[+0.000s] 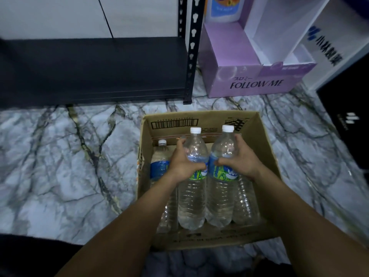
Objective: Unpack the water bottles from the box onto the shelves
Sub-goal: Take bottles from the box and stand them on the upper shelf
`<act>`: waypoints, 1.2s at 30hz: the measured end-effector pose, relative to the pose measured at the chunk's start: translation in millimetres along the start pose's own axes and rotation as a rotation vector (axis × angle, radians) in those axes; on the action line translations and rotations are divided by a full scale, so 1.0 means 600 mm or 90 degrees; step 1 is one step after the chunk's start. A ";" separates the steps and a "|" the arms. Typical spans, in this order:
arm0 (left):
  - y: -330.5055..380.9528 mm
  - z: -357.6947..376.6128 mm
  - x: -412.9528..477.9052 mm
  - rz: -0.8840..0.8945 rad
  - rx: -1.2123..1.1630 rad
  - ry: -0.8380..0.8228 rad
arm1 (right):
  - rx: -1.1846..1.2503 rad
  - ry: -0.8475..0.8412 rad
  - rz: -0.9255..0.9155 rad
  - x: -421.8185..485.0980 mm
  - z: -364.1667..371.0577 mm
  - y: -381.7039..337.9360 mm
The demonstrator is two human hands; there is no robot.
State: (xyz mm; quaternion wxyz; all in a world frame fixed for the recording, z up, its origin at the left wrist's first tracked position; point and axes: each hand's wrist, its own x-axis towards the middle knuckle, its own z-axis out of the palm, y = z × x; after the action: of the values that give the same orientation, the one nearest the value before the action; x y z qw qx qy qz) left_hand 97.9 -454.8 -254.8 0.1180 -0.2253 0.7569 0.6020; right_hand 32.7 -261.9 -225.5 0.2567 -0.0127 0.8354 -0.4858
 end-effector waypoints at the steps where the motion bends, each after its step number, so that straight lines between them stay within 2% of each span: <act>1: 0.011 -0.001 -0.008 0.010 0.005 0.005 | -0.007 0.011 -0.014 -0.010 -0.006 -0.007; 5: 0.097 -0.015 -0.064 0.062 0.034 0.061 | -0.019 0.069 -0.049 -0.071 -0.039 -0.072; 9: 0.244 -0.064 -0.122 0.111 0.018 0.099 | -0.003 0.096 -0.102 -0.133 -0.096 -0.218; 15: 0.590 -0.186 -0.264 0.227 0.011 0.202 | 0.020 0.187 -0.195 -0.265 -0.239 -0.572; 21: 0.977 -0.345 -0.421 0.368 0.024 0.176 | 0.059 0.274 -0.266 -0.408 -0.378 -0.954; 26: 1.250 -0.473 -0.542 0.504 0.035 0.174 | 0.086 0.353 -0.355 -0.517 -0.472 -1.211; 30: 1.415 -0.547 -0.626 0.607 0.014 0.207 | 0.087 0.416 -0.466 -0.583 -0.520 -1.365; 36: 1.564 -0.642 -0.730 0.729 -0.044 0.282 | 0.096 0.479 -0.632 -0.659 -0.552 -1.534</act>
State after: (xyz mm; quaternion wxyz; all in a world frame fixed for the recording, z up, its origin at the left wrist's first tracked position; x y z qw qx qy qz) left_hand 61.4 -576.4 843.1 -0.3913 0.0938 0.7446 0.5327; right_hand 19.6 -373.7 823.4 -0.3113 -0.2092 0.7263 -0.5760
